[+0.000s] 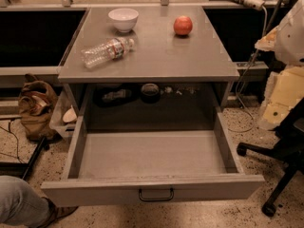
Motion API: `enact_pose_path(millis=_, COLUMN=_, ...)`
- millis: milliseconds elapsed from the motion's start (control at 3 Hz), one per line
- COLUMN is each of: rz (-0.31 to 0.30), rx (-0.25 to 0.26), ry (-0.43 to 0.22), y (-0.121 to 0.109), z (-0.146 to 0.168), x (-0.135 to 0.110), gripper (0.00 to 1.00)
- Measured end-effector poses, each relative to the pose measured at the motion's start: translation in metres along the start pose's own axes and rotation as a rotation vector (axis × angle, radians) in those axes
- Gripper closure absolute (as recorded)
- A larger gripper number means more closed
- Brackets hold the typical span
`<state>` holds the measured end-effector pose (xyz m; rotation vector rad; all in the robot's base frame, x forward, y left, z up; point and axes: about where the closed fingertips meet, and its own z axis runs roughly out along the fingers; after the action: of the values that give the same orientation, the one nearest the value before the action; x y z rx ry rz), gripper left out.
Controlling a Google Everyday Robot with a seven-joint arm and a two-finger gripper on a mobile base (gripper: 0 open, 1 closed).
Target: Close top drawer
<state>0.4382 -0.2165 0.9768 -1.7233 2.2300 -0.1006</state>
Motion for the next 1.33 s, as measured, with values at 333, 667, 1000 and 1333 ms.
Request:
enact_pose_path(millis=333, rz=0.000, rx=0.000, ry=0.000, y=0.000, z=0.000, x=0.000, gripper=0.00)
enact_pose_path(millis=667, rz=-0.022, rx=-0.002, ry=-0.013, y=0.012, z=0.017, x=-0.005, gripper=0.00)
enact_pose_path(millis=1000, rz=-0.059, rx=-0.017, ry=-0.041, y=0.035, z=0.065, x=-0.005, gripper=0.00)
enact_pose_path(millis=1333, rz=-0.102, rx=-0.062, ry=-0.051, y=0.060, z=0.114, x=0.000, gripper=0.00)
